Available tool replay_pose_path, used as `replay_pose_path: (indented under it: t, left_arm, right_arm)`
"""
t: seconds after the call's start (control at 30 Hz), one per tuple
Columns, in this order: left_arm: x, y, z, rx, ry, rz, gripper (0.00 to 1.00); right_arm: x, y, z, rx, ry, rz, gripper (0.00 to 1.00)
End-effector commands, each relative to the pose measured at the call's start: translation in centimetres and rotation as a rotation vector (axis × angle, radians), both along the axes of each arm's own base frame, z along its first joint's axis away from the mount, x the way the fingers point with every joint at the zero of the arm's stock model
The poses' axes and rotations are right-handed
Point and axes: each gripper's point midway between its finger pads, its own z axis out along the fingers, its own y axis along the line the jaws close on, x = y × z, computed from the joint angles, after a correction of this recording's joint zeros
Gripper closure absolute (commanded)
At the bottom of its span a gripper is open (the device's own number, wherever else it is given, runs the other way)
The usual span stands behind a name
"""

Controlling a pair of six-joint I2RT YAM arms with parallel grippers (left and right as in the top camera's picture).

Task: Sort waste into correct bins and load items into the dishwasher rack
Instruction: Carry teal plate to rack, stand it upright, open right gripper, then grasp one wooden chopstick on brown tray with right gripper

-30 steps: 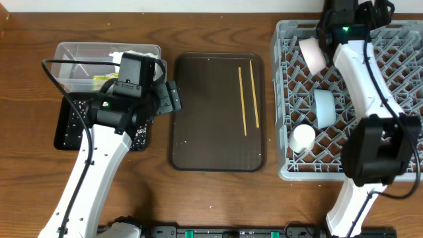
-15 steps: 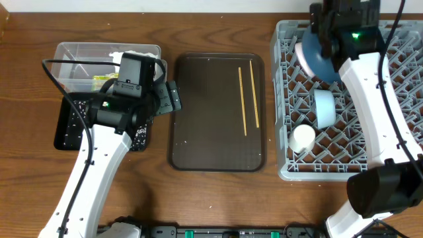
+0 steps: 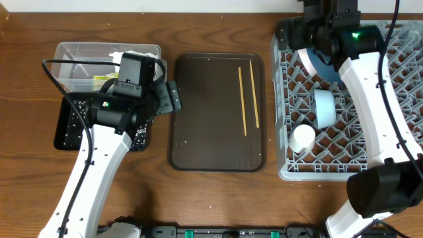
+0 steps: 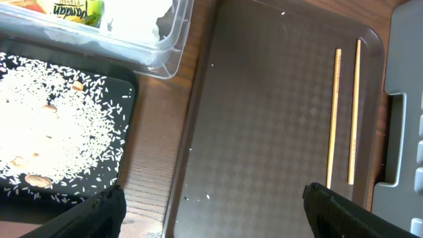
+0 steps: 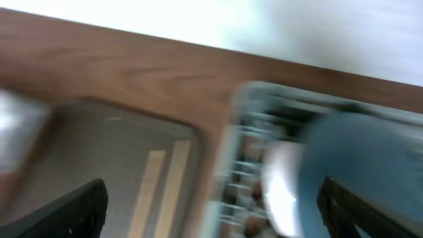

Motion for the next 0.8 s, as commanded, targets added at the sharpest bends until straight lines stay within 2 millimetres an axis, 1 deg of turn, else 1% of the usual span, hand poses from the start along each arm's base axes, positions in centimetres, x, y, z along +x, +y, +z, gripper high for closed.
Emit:
replay_pose_path:
  t: [0.0,0.03,0.1,0.17,0.27,0.3,0.4,0.47,0.53,0.6,0.7,0.77]
  left_arm:
    - [0.1,0.2,0.1,0.007,-0.005,0.0,0.12]
    - [0.1,0.2,0.1,0.007,-0.005,0.0,0.12]
    - [0.1,0.2,0.1,0.007,-0.005,0.0,0.12]
    - [0.1,0.2,0.1,0.007,-0.005,0.0,0.12]
    - [0.1,0.2,0.1,0.007,-0.005,0.0,0.12]
    - [0.1,0.2,0.1,0.007,-0.005,0.0,0.12]
    - [0.1,0.2,0.1,0.007,-0.005,0.0,0.12]
    - [0.1,0.2,0.1,0.007,-0.005,0.0,0.12]
    - [0.1,0.2,0.1,0.007,-0.005,0.0,0.12]
    - [0.1,0.2,0.1,0.007,-0.005,0.0,0.12]
    - [0.1,0.2,0.1,0.007,-0.005,0.0,0.12]
    - [0.1,0.2,0.1,0.007,-0.005,0.0,0.12]
  right_arm:
    - [-2.0,6.1,-0.2,0.169,0.067,0.174,0.01]
    - [-2.2,7.0,-0.7,0.155,0.078,0.181,0.01]
    - [-2.4,8.4,-2.3,0.115,0.114,0.15,0.01]
    - [-2.7,9.6,-4.6,0.048,0.155,0.104,0.01]
    - [-3.1,10.6,-8.1,-0.033,0.223,0.012,0.02]
    - [-3.3,11.1,-9.4,-0.049,0.249,0.011,0.06]
    - [-4.0,12.5,-12.6,-0.081,0.317,0.027,0.25]
    - [-4.3,12.4,-15.0,-0.103,0.371,-0.023,0.34]
    - [-4.5,11.9,-16.9,-0.132,0.418,-0.08,0.36]
    - [-5.0,11.2,-18.7,-0.162,0.464,-0.117,0.4]
    - [-5.7,10.8,-21.0,-0.189,0.528,-0.136,0.42]
    - [-6.1,10.7,-22.1,-0.206,0.558,-0.136,0.46]
